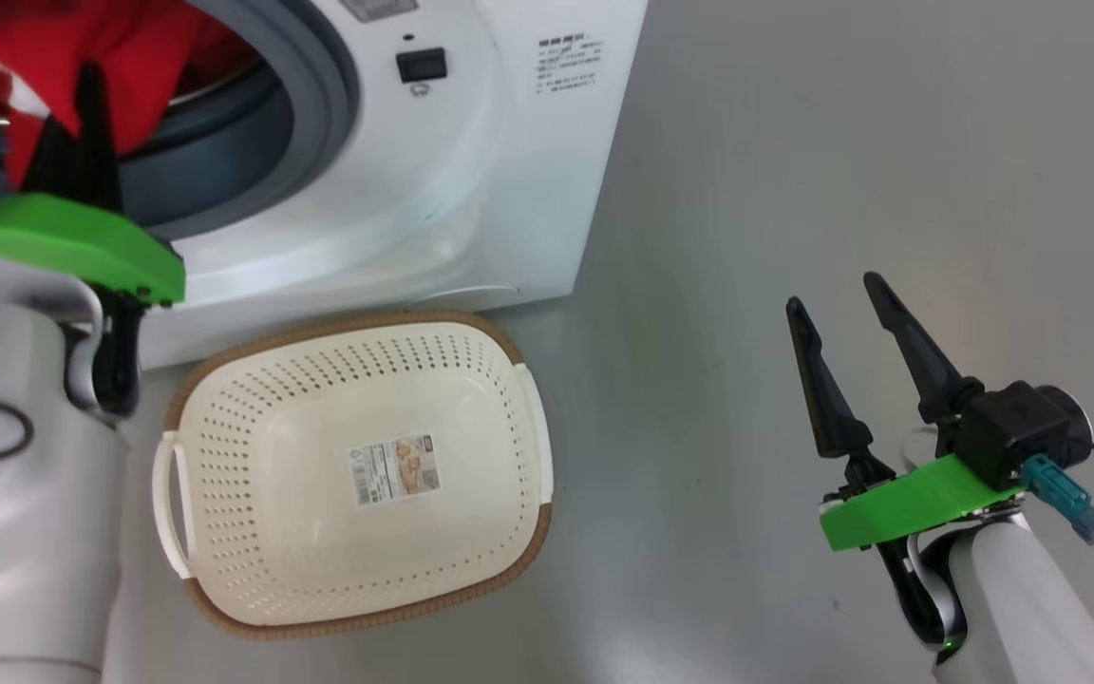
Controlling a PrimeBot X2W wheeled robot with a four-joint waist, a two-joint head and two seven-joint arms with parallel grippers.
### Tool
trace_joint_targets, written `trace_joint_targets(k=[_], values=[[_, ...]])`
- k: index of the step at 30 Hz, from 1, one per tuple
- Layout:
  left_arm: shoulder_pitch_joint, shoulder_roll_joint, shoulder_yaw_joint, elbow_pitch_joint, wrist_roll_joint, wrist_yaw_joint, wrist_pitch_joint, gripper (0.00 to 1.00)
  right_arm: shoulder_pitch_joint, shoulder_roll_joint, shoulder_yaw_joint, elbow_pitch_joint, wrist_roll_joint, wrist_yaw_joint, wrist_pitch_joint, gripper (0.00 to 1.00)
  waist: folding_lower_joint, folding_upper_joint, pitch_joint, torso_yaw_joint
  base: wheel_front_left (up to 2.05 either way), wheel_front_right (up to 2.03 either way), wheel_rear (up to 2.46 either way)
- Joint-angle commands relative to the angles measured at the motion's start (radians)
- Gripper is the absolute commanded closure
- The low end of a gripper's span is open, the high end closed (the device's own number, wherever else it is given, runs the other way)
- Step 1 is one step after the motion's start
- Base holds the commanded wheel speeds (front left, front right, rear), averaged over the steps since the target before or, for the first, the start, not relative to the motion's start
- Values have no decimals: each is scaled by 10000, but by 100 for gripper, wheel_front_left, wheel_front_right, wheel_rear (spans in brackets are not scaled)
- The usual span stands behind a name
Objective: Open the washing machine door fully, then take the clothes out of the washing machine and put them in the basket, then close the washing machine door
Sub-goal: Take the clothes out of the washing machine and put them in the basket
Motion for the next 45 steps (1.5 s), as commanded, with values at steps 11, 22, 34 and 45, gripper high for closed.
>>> trace_joint_targets(k=[11,22,34,45], values=[[2445,-207,1336,-2895,400,-133,-121,100,553,24,152,30,64,63,-65,0,0,0,-1348,264,0,0,0],[4620,-711,1796,-5489,923,-226,-121,100,975,24,246,234,245,63,-65,0,0,0,-2512,265,0,0,0],[6421,-1066,1987,-7646,1123,-201,-122,100,1330,24,225,301,492,63,-65,0,0,0,-3212,198,0,0,0],[7819,-1278,1916,-8437,985,177,-122,100,1392,24,106,220,449,63,-65,0,0,0,-3069,92,0,0,0]])
